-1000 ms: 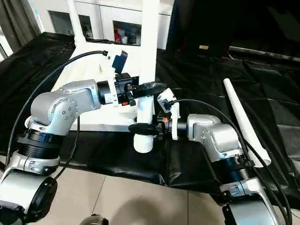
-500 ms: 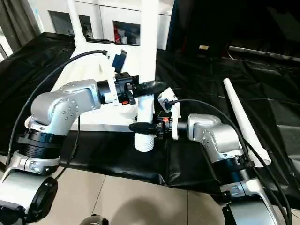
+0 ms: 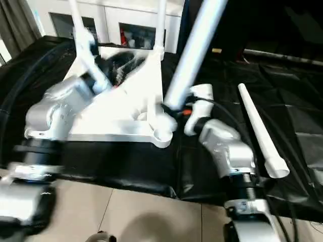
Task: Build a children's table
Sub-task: Pick table leg
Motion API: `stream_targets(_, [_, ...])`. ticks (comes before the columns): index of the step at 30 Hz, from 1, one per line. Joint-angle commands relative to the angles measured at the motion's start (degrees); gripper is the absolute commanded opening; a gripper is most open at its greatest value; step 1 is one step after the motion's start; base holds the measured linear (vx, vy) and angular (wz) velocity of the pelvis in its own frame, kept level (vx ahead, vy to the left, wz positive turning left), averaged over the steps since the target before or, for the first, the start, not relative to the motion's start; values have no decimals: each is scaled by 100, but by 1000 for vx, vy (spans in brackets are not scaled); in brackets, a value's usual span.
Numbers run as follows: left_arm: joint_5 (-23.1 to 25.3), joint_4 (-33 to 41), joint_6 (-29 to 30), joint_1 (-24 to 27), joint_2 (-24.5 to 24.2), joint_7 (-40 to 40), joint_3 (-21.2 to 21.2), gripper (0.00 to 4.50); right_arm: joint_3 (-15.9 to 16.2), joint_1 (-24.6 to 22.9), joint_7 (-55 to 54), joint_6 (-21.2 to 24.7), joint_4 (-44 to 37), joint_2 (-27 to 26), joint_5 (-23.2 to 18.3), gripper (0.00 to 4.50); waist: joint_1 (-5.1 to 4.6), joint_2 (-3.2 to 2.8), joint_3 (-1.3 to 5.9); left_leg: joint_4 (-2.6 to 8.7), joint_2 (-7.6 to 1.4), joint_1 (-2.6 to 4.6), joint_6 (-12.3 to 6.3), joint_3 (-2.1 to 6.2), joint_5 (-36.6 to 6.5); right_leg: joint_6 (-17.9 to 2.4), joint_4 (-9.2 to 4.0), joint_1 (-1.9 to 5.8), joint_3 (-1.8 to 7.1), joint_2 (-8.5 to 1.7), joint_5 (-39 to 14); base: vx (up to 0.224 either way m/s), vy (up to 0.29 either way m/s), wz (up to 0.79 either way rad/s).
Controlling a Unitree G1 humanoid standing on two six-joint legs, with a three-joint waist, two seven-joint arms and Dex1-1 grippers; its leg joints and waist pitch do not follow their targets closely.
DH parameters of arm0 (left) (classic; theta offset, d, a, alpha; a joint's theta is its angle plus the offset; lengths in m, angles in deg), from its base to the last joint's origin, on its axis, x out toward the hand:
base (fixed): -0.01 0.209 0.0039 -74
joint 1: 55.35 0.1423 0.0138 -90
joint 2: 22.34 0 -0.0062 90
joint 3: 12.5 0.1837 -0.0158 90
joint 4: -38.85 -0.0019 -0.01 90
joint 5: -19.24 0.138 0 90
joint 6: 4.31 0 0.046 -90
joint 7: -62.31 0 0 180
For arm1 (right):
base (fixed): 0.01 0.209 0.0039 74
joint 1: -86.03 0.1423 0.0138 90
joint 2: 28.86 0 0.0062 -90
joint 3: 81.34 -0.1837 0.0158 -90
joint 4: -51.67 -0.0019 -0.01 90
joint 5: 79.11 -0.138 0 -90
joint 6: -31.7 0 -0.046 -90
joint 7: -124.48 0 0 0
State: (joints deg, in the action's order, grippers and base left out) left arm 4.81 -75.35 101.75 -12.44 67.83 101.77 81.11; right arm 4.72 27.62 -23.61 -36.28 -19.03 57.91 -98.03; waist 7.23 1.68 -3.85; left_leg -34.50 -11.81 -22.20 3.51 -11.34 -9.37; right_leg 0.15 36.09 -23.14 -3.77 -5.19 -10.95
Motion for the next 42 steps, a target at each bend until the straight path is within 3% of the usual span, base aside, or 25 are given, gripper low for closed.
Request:
stream_targets(1, [656, -265, -416, 103, -114, 399, 621, 301, -94, 2, -155, -196, -2, 106, 180, 191, -39, -44, 505, 383, -101, 152, 222, 92, -686, -828, -369, 292, 235, -252, -474, 0, 0, 0])
stream_targets(6, [1206, -1014, -1031, 168, -363, 1149, 1335, 301, -33, -171, -86, -133, -206, 276, 232, 191, -83, -31, 515, 374, -92, 127, 158, 73, -651, -1062, -320, 331, 248, -270, -78, 0, 0, 0])
stream_targets(9, [1656, -1762, -1457, 117, -384, 1501, 1837, 301, -8, -259, -80, -117, -254, 321, 240, 191, -94, -26, 498, 379, -85, 141, 99, 63, -820, -1088, -390, 313, 251, -273, -333, 0, 0, 0])
stream_targets(10, [1729, -1876, -1512, 104, -383, 1528, 1899, 301, -3, -272, -74, -111, -269, 324, 244, 191, -106, -20, 498, 391, -96, 129, 133, 78, -890, -1087, -373, 334, 250, -289, -430, 0, 0, 0])
stream_targets(11, [1773, -2021, -1556, 74, -370, 1578, 1934, 301, -5, -280, -70, -106, -284, 323, 245, 191, -104, -110, 502, 388, -102, 147, 161, 87, -924, -1100, -372, 315, 250, -293, -450, 0, 0, 0])
stream_targets(12, [1802, -2118, -1567, 49, -364, 1625, 1960, 271, -3, -287, -61, -102, -297, 325, 246, 191, -134, -60, 497, 390, -102, 141, 177, 82, -991, -1131, -385, 320, 249, -288, -453, 0, 0, 0])
stream_targets(13, [1820, -2207, -1591, 21, -352, 1640, 1966, 264, 1, -288, -52, -97, -302, 332, 250, 191, -131, -58, 503, 388, -102, 145, 180, 82, -993, -1159, -379, 325, 249, -292, -437, 0, 0, 0])
stream_targets(16, [1933, -2582, -1767, -110, -299, 1648, 1947, 238, 6, -307, -40, -92, -315, 348, 255, 191, -149, -116, 498, 384, -105, 151, 150, 86, -1061, -1304, -380, 314, 244, -291, -368, 0, 0, 0])
stream_targets(21, [2151, -3351, -2124, -414, -226, 1371, 1969, 199, 43, -377, -40, -88, -367, 342, 261, 191, -141, -103, 505, 380, -105, 158, 113, 92, -1094, -1333, -376, 328, 244, -293, -290, 0, 0, 0])
stream_targets(23, [2162, -3452, -2157, -462, -216, 1407, 1953, 199, 54, -375, -20, -79, -370, 337, 275, 191, -134, -95, 509, 376, -105, 152, 81, 89, -1045, -1384, -367, 333, 243, -298, -210, 0, 0, 0])
stream_targets(27, [2150, -3531, -2100, -505, -218, 1603, 1927, 152, 72, -363, 18, -85, -347, 343, 292, 191, -130, -102, 507, 377, -116, 158, 52, 88, -1083, -1477, -363, 331, 241, -305, -182, 0, 0, 0])
stream_targets(36, [2042, -3906, -2007, -652, -177, 2198, 1748, 87, 124, -342, 100, -78, -339, 355, 300, 191, -122, -107, 501, 381, -117, 163, 44, 89, -1143, -1520, -375, 331, 241, -316, -252, 0, 0, 0])
stream_targets(42, [1685, -2724, -1190, -215, -349, 3787, 2006, 45, 242, -466, 193, -60, -491, 399, 350, 191, -118, -123, 503, 379, -132, 159, -14, 78, -985, -1684, -325, 333, 245, -318, 90, 0, 0, 0])
